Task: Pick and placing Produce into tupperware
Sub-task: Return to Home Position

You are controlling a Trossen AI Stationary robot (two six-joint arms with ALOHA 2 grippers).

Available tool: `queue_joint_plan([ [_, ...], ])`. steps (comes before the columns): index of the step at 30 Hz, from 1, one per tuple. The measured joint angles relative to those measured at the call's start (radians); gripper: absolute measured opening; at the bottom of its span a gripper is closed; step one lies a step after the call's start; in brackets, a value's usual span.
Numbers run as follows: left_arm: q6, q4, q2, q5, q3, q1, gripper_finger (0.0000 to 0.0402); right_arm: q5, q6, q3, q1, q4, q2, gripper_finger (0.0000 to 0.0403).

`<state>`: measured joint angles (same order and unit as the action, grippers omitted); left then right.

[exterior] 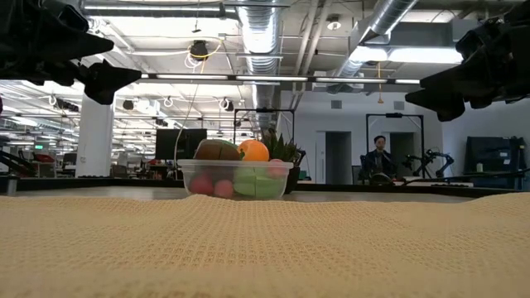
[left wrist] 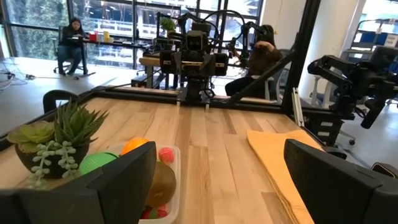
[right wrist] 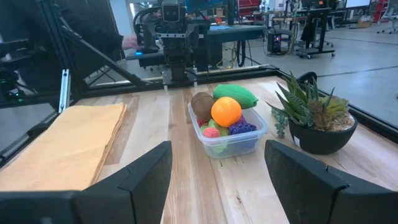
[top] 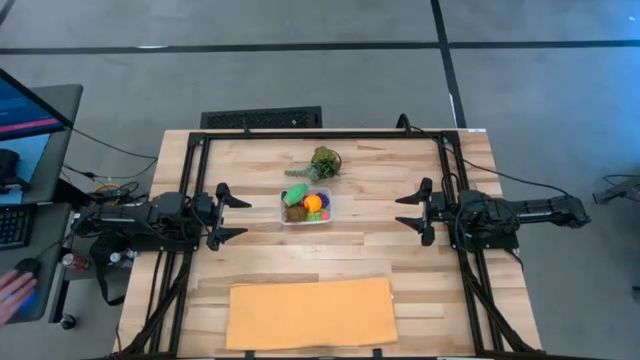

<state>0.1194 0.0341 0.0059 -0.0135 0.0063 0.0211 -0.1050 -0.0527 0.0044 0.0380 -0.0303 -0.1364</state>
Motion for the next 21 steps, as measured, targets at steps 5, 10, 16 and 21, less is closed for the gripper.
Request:
queue_joint_plan([
  [5, 0.001, 0.000, 0.000, 0.000, 0.000, 0.000, 0.0343, 0.000, 0.000, 0.000, 0.000, 0.000, 0.000, 0.0249],
  [10, 0.007, 0.000, 0.000, 0.000, 0.000, 0.000, 0.0343, 0.000, 0.000, 0.000, 0.000, 0.000, 0.000, 0.0249],
  [16, 0.001, 0.000, 0.000, 0.000, 0.000, 0.000, 0.0343, 0.000, 0.000, 0.000, 0.000, 0.000, 0.000, 0.0249],
  [21, 0.001, 0.000, 0.000, 0.000, 0.000, 0.000, 0.0343, 0.000, 0.000, 0.000, 0.000, 0.000, 0.000, 0.0249],
])
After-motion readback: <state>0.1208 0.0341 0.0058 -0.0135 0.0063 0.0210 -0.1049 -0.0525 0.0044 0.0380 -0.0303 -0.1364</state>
